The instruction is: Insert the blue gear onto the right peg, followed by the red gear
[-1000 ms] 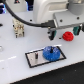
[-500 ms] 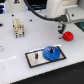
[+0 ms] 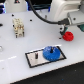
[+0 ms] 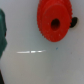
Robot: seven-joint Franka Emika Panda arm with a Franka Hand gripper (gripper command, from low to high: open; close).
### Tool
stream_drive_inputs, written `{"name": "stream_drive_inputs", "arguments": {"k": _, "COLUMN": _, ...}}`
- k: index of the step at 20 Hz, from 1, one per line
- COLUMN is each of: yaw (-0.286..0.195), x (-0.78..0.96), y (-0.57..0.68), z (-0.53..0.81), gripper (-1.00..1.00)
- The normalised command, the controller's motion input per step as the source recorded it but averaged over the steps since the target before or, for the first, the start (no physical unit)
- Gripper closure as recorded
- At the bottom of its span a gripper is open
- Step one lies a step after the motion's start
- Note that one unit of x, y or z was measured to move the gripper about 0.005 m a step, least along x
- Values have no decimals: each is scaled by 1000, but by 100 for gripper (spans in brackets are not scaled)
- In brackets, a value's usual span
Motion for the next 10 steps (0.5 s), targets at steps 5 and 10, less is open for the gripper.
{"name": "stream_drive_inputs", "arguments": {"k": 5, "yaw": 0, "x": -61, "y": -17, "z": -316, "gripper": -100}}
{"name": "stream_drive_inputs", "arguments": {"k": 10, "yaw": 0, "x": -225, "y": -52, "z": -271, "gripper": -100}}
